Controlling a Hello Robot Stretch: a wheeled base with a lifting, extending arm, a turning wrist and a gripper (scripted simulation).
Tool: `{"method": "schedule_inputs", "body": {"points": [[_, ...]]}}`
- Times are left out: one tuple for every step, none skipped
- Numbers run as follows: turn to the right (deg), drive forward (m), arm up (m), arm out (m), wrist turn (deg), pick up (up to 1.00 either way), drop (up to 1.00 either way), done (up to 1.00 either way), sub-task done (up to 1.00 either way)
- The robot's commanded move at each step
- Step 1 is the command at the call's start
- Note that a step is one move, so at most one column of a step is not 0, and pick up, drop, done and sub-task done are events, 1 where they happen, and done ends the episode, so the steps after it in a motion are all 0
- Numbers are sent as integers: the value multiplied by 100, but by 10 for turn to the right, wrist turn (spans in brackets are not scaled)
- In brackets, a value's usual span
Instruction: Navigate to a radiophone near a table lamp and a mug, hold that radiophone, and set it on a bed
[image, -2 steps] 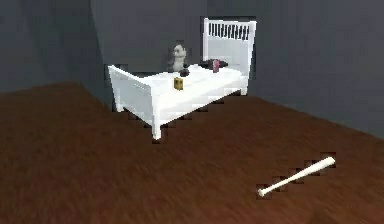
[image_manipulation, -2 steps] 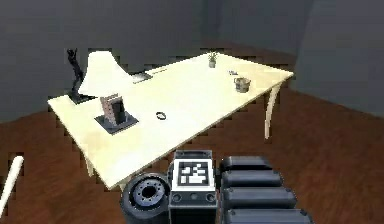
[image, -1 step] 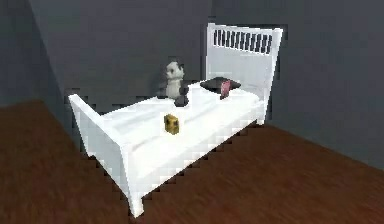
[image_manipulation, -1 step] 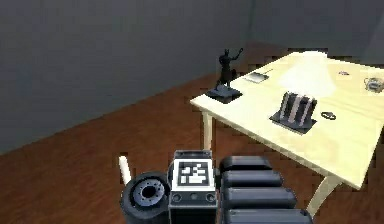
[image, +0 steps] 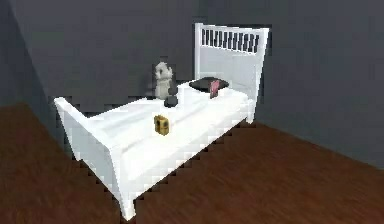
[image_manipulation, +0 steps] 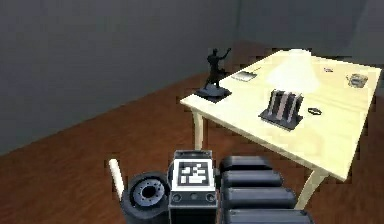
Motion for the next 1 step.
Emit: {"method": "schedule_inputs", "body": {"points": [[0, 35, 0, 0, 0, 0, 0, 0, 0]]}}
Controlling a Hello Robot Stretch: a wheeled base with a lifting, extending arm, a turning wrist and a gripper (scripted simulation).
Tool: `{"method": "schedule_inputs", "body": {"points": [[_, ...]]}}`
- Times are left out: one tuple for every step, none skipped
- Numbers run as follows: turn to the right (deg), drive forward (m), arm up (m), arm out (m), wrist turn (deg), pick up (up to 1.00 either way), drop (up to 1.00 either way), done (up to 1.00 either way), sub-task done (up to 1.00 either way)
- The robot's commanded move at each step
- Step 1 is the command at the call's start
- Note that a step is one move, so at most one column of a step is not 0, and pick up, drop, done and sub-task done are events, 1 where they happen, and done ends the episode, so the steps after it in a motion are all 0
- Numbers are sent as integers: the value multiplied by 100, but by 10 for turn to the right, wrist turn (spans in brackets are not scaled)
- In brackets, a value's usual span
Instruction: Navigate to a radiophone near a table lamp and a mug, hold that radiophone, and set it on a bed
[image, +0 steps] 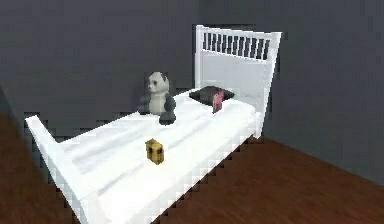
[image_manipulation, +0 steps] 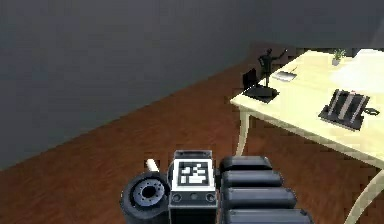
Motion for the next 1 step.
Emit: {"method": "schedule_inputs", "body": {"points": [[270, 0, 0, 0, 0, 0, 0, 0, 0]]}}
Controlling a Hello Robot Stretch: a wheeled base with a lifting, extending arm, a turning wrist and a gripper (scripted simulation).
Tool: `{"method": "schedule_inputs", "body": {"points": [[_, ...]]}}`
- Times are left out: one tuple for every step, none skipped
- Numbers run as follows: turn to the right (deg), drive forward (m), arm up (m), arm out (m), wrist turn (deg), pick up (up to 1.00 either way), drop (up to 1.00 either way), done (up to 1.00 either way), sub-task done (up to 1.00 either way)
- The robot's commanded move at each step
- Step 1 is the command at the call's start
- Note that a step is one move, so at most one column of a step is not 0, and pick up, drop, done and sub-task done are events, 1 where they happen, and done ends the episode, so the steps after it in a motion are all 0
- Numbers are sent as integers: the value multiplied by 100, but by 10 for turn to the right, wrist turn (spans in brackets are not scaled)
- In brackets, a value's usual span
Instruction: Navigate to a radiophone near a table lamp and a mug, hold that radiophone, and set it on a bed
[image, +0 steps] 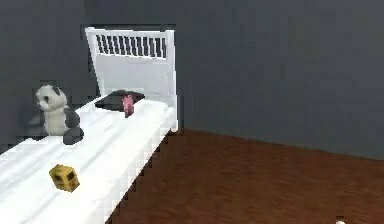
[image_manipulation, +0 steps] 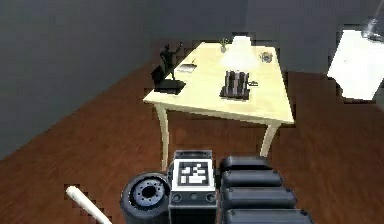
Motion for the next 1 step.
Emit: {"method": "schedule_inputs", "body": {"points": [[0, 100, 0, 0, 0, 0, 0, 0, 0]]}}
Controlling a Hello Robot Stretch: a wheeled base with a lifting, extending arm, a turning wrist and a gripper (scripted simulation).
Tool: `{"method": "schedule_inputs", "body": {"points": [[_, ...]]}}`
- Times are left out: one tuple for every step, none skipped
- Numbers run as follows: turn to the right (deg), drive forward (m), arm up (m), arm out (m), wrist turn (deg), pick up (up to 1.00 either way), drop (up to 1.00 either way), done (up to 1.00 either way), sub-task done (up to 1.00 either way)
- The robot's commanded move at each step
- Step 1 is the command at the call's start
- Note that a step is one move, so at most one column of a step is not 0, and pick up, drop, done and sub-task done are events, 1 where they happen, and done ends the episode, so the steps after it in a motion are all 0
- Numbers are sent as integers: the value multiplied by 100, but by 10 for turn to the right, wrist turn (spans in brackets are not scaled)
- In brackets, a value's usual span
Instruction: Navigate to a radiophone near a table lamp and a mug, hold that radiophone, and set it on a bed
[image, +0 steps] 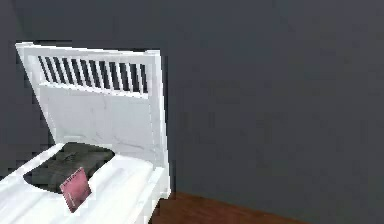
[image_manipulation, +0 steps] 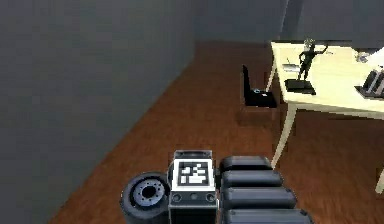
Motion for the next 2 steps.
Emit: {"method": "schedule_inputs", "body": {"points": [[90, 0, 0, 0, 0, 0, 0, 0, 0], [0, 20, 0, 0, 0, 0, 0, 0, 0]]}}
